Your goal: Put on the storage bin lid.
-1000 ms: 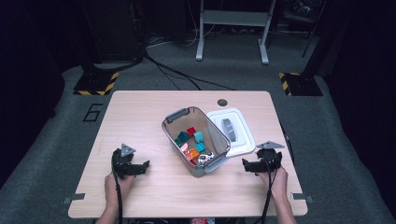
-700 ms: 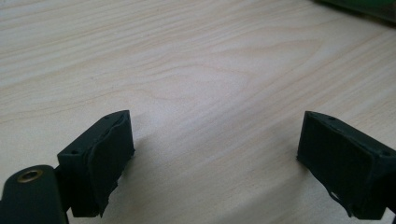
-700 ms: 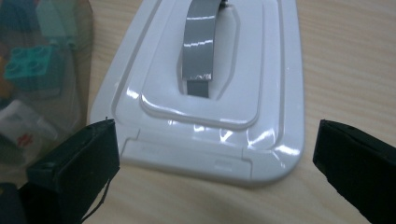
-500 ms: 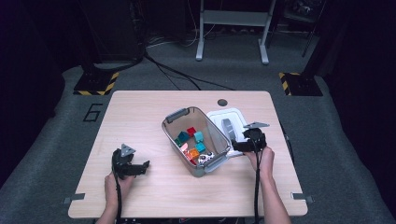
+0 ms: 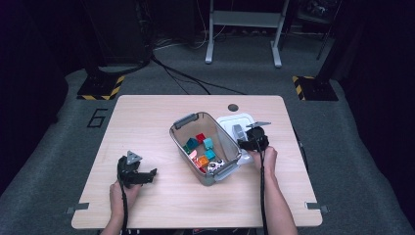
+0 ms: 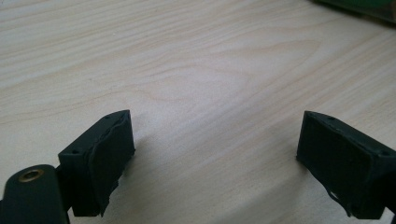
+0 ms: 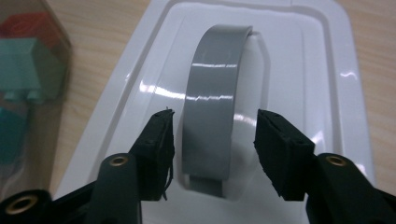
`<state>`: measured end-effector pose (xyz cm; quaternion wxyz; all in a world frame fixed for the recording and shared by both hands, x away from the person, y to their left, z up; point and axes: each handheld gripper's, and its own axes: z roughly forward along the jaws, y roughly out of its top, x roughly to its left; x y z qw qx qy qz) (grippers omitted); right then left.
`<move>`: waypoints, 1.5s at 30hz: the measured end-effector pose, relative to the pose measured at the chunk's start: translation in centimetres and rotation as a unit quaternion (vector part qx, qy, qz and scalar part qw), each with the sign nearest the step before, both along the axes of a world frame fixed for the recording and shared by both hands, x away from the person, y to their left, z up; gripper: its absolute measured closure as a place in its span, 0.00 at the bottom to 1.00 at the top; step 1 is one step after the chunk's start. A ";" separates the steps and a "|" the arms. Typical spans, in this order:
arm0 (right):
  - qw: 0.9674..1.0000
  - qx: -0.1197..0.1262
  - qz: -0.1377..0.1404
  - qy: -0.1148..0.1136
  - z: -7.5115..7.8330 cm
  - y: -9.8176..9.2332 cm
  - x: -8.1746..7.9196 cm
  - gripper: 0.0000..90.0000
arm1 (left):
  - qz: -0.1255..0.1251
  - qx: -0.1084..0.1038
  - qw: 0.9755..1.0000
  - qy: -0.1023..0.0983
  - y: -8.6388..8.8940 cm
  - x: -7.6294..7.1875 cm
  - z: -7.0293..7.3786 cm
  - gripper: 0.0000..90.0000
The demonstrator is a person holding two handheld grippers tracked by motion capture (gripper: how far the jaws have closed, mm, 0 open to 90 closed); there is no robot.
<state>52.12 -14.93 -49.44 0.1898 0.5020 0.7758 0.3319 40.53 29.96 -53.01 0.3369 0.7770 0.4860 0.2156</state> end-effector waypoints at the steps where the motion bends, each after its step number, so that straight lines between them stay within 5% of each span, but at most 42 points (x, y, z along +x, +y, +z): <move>1: 1.000 0.001 0.003 -0.002 0.0 0.0 0.2 0.58 | 0.000 -0.001 1.000 0.000 0.0 0.0 0.0 0.12; 9: 1.000 -0.023 -0.012 -0.004 -0.1 0.6 0.9 0.74 | 0.001 -0.001 1.000 0.000 0.0 0.0 0.0 0.12; 22: 0.999 -0.020 -0.036 0.006 0.9 -1.7 -0.3 0.75 | 0.002 -0.002 1.000 -0.001 0.0 0.0 0.0 0.12; 45: 1.000 -0.003 -0.008 -0.008 4.1 -4.7 -2.7 0.76 | 0.003 -0.001 1.000 -0.002 0.0 0.0 0.0 0.12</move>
